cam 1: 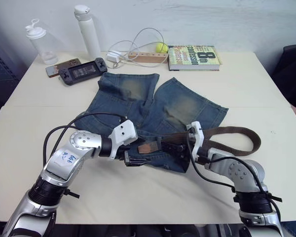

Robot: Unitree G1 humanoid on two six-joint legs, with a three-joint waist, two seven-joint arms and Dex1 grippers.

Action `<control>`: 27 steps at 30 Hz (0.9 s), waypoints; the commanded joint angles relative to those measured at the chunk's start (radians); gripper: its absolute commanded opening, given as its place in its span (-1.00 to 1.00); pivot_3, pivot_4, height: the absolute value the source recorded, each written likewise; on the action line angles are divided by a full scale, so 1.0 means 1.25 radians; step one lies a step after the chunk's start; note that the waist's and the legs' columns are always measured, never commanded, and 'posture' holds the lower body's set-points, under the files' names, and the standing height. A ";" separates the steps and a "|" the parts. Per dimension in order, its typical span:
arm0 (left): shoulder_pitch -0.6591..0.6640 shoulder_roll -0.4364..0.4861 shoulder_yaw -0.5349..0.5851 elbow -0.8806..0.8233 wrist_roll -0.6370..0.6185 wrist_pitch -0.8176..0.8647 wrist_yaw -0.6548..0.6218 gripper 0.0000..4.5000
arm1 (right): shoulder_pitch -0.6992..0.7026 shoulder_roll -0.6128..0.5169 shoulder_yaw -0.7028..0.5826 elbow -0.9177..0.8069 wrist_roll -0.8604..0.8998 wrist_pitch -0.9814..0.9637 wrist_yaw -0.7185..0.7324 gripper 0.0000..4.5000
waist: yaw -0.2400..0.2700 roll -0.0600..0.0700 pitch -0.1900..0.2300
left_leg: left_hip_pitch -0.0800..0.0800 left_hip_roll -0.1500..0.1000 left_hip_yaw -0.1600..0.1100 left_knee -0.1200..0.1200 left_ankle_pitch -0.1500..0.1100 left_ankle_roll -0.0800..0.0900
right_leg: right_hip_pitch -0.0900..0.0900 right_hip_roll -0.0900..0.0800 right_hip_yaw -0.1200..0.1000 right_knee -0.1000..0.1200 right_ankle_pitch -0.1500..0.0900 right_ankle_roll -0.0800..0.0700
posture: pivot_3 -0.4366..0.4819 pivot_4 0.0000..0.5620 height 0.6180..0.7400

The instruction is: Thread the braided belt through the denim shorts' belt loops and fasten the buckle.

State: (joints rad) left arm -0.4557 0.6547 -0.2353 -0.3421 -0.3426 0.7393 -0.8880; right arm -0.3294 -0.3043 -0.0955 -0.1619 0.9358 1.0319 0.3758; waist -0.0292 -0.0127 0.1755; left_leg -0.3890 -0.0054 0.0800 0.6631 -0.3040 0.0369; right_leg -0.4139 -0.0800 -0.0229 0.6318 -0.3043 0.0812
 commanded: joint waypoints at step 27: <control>-0.083 0.033 -0.022 0.065 0.066 -0.169 -0.112 1.00 | 0.110 -0.442 0.339 -0.376 -0.492 -0.439 0.366 0.98 | 0.004 0.000 0.001 | -0.001 0.000 -0.001 0.001 -0.001 0.001 | 0.001 0.000 -0.001 -0.003 0.000 0.001 | -0.05 -0.47 0.48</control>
State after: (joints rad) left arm -0.5493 0.6934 -0.2542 -0.2207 -0.2656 0.5541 -1.0085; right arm -0.1839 -0.8522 0.2640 -0.6696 0.4408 0.5840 0.8192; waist -0.0237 -0.0127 0.1773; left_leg -0.3907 -0.0055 0.0790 0.6642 -0.3050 0.0378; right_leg -0.4133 -0.0802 -0.0247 0.6276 -0.3039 0.0819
